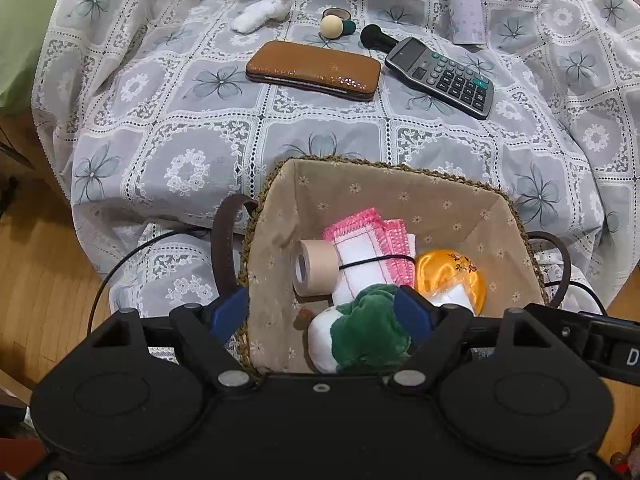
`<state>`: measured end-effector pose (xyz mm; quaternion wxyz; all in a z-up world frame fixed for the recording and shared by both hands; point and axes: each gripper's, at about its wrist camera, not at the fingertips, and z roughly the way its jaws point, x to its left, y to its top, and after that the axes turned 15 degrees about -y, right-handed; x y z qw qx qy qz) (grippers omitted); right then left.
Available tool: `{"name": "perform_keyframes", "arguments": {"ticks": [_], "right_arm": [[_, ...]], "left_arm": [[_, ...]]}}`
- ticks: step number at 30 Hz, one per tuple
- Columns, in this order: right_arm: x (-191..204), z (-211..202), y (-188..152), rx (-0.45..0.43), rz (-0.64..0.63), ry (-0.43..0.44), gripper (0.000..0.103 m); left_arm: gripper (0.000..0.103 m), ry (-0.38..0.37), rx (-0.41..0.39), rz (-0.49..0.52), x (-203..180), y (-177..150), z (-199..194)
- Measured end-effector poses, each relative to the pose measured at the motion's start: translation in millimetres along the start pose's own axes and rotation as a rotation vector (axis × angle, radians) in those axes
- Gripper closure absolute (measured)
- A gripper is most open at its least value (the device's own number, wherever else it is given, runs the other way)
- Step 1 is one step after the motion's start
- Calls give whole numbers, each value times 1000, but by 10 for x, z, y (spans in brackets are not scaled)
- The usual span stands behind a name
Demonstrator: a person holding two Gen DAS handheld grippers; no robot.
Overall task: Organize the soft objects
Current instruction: 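Withdraw both tools from the basket toward the remaining items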
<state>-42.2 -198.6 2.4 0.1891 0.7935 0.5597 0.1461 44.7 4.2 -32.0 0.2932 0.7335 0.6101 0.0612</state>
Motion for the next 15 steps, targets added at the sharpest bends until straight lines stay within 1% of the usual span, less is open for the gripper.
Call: {"name": "perform_keyframes", "arguments": {"ticks": [6, 15], "right_arm": [[14, 24, 97, 5, -4, 17, 29], [123, 87, 368, 19, -13, 49, 29]], "left_arm": [[26, 2, -21, 10, 50, 130, -49], [26, -1, -25, 4, 154, 396, 3]]}}
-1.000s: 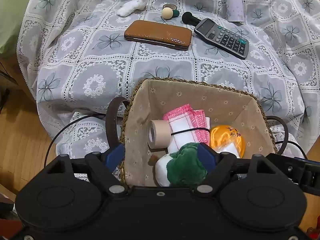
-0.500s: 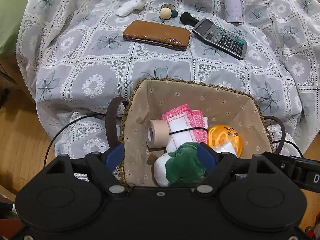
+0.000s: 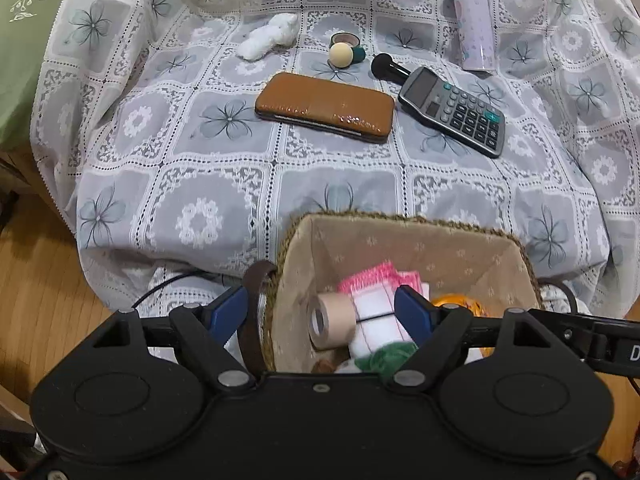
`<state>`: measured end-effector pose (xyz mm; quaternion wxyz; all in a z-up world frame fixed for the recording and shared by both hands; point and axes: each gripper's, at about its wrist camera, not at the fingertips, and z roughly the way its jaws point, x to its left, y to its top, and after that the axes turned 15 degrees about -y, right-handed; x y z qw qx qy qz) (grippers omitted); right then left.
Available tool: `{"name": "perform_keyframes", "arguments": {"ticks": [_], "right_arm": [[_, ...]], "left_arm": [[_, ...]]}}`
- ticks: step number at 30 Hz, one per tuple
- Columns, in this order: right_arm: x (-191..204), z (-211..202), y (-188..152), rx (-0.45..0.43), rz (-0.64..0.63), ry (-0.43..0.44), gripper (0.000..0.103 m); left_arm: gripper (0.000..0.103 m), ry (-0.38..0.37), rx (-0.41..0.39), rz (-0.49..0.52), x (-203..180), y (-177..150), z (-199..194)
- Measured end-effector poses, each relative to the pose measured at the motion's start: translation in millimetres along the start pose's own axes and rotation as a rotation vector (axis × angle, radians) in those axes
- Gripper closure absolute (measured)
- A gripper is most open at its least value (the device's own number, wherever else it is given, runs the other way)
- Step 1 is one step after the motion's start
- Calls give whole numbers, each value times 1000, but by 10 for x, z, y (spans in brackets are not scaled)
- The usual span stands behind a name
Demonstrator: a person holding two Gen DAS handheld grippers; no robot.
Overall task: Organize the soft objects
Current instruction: 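Withdraw both tools from the basket toward the remaining items, then grasp the white plush bunny with the left tool while the right tool grasps the green tape roll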
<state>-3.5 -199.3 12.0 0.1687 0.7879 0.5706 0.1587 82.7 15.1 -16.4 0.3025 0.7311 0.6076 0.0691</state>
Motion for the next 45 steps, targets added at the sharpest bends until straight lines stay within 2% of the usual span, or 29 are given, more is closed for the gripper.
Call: {"name": "perform_keyframes", "arguments": {"ticks": [7, 20, 28, 38, 45], "right_arm": [[118, 88, 253, 10, -25, 17, 29], [527, 348, 987, 11, -112, 42, 29], [832, 554, 1559, -12, -168, 38, 29], [1183, 943, 2352, -40, -208, 24, 29], [1388, 1303, 2813, -44, -219, 13, 29]], "left_arm": [[26, -10, 7, -21, 114, 219, 98], [26, -5, -12, -45, 441, 840, 333], [26, -1, -15, -65, 688, 1230, 570], [26, 25, -53, -84, 1109, 1886, 919], [26, 75, -87, 7, 1205, 2309, 1254]]}}
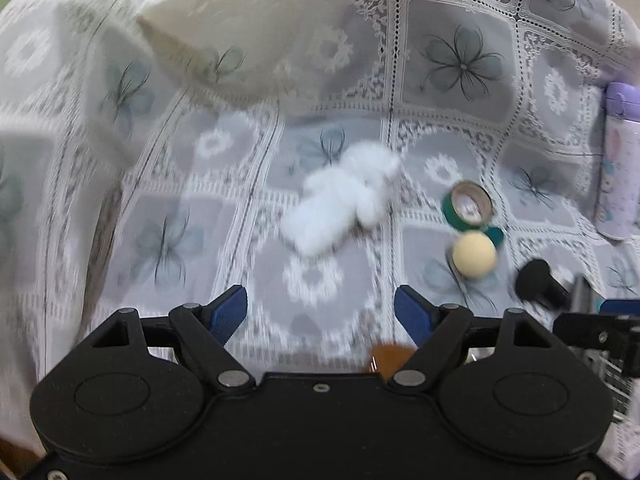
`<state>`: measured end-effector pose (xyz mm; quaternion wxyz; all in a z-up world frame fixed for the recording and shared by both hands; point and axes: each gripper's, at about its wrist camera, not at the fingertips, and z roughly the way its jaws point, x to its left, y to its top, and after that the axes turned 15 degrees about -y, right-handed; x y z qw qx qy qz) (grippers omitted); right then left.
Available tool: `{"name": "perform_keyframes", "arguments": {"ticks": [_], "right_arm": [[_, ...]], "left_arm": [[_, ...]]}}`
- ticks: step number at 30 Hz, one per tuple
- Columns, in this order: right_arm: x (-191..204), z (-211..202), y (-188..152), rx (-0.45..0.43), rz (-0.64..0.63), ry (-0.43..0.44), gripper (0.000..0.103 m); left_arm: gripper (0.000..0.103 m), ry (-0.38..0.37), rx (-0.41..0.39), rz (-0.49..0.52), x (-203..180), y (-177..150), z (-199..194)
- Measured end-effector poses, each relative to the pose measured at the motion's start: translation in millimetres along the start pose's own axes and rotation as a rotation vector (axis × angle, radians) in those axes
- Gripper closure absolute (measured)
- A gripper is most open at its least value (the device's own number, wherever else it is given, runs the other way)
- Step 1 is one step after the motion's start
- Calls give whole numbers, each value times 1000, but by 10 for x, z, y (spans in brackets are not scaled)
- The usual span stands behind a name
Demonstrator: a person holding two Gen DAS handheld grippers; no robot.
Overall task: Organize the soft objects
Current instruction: 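Grasp the white plush bunny with the left tool while the right tool grasps the green tape roll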
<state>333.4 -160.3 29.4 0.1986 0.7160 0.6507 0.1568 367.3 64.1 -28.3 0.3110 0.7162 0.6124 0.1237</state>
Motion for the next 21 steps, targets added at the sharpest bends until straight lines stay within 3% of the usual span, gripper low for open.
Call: {"name": "perform_keyframes", "arguments": {"ticks": [14, 21], "right_arm": [[194, 620, 831, -34, 37, -1, 29], [337, 948, 984, -18, 11, -14, 29]], "left_arm": [[25, -23, -28, 139, -41, 335, 610], [24, -31, -19, 197, -75, 351, 843]]}}
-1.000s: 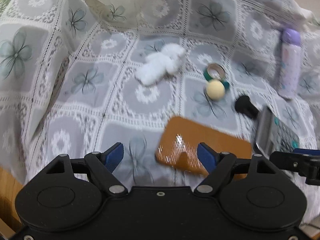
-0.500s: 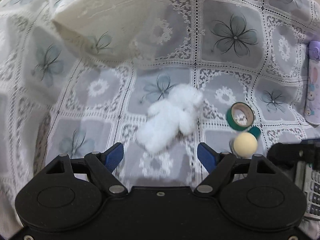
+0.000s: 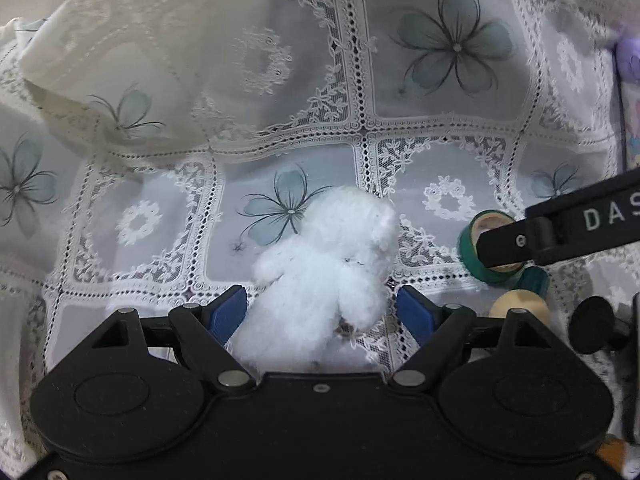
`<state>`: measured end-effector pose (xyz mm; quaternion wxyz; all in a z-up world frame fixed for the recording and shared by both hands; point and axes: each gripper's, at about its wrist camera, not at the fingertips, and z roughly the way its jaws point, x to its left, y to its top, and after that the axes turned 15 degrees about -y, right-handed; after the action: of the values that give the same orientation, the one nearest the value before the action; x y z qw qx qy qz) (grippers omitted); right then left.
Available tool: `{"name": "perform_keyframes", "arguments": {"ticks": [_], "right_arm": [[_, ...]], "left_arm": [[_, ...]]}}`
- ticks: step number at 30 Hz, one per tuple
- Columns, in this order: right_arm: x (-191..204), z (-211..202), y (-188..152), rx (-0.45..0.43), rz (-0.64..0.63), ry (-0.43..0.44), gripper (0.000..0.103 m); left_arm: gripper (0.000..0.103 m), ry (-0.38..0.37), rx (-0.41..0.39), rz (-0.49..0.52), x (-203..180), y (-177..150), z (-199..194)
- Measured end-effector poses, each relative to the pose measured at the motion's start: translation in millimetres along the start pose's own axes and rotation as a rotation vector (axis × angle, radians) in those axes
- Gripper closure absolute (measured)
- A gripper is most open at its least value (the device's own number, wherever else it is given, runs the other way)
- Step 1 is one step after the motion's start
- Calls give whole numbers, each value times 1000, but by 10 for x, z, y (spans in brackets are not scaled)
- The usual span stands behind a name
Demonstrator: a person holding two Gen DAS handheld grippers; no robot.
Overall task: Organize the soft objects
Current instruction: 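Grasp the white plush bunny with the left tool while the right tool grasps the green tape roll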
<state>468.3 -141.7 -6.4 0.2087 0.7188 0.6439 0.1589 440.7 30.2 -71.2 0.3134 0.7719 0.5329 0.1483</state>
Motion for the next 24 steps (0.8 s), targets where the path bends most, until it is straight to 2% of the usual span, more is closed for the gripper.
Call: {"name": "perform_keyframes", "arguments": {"ticks": [3, 5, 11, 16, 18, 21, 22, 23, 24], "right_arm": [[52, 116, 8, 8, -6, -11, 28], [76, 190, 14, 16, -10, -17, 29], [103, 339, 17, 31, -16, -28, 26], [199, 354, -10, 11, -49, -55, 26], [238, 352, -35, 2, -67, -71, 34], [310, 331, -72, -22, -106, -121, 47], [314, 325, -81, -27, -115, -121, 50], [321, 318, -88, -30, -122, -123, 56], [343, 303, -93, -31, -125, -125, 56]], "left_arm": [[16, -3, 19, -10, 60, -9, 133], [9, -10, 2, -15, 100, -21, 161], [4, -22, 3, 5, 124, -26, 186], [4, -42, 13, -8, 170, 4, 211], [4, -42, 11, -5, 184, 16, 216], [10, -61, 1, -7, 183, 15, 170], [18, -62, -2, -7, 186, 16, 151], [30, -63, -8, -5, 187, 23, 130], [37, -66, -14, -4, 187, 32, 107]]}}
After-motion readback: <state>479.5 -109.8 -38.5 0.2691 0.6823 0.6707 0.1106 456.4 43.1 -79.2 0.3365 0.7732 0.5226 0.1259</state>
